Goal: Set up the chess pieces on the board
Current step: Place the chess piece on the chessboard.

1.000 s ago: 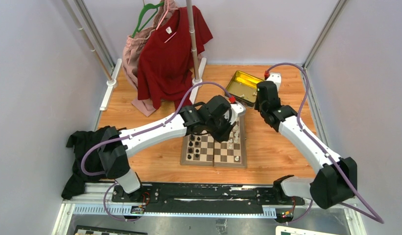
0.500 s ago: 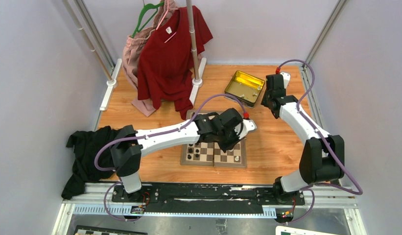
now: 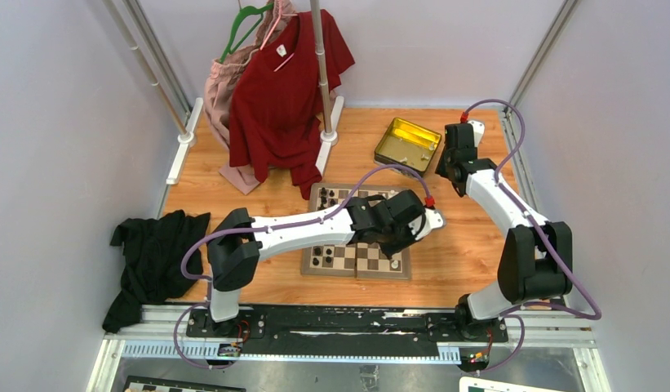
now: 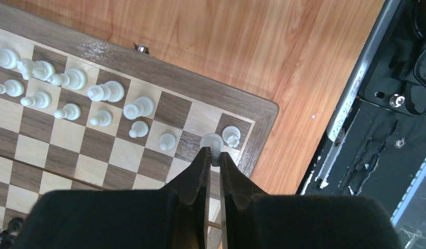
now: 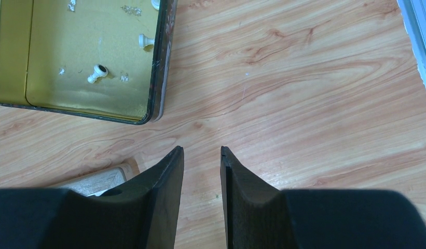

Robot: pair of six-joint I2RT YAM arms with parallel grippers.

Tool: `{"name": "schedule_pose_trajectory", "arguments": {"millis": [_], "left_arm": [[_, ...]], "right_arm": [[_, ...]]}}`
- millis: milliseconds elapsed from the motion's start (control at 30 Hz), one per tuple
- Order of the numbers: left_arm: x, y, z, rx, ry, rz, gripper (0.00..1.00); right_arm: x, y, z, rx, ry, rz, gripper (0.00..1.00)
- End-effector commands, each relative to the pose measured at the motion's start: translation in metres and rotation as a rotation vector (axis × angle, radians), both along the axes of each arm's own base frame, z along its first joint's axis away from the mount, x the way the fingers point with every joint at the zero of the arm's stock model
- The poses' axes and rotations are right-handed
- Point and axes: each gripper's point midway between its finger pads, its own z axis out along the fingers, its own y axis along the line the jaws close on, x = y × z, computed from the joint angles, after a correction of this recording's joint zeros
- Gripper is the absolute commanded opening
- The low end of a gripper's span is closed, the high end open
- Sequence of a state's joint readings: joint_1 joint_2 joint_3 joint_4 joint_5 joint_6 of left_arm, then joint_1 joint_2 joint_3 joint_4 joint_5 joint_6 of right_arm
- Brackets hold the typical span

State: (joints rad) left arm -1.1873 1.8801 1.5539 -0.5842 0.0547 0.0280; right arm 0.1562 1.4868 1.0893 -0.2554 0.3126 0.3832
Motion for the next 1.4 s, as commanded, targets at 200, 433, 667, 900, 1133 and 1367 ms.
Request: {"name": "schedule_pose_trajectory", "arguments": {"millis": [200,433,667,900,1133,1367], "left_arm": [[0.011,-0.017,-0.006,-0.015,-0.057,0.013,0.0],[0.015,-0.027,-0.014,-0.029,-0.07,0.005,0.0],[0.018,-0.026,-0.022,-0.032,-0.072,0.036,0.0],[0.025,-0.018,-0.031,-0.028,-0.049,0.07,0.0],[0.026,-0.011,-0.036,-0.032,-0.026,0.105,0.0],[0.025,-0.009,-0.038,-0.039,-0.012,0.113,0.0]], "right_arm": [[0.012,-0.01,0.01,0.019,-0.051,-0.037,0.36],[0.016,-0.011,0.01,0.021,-0.054,-0.038,0.36],[0.018,-0.012,0.007,0.015,-0.051,-0.037,0.36],[0.019,-0.01,0.004,0.023,-0.047,-0.032,0.36],[0.02,-0.007,-0.001,0.033,-0.035,-0.025,0.36],[0.019,-0.006,-0.005,0.036,-0.022,-0.02,0.36]]}}
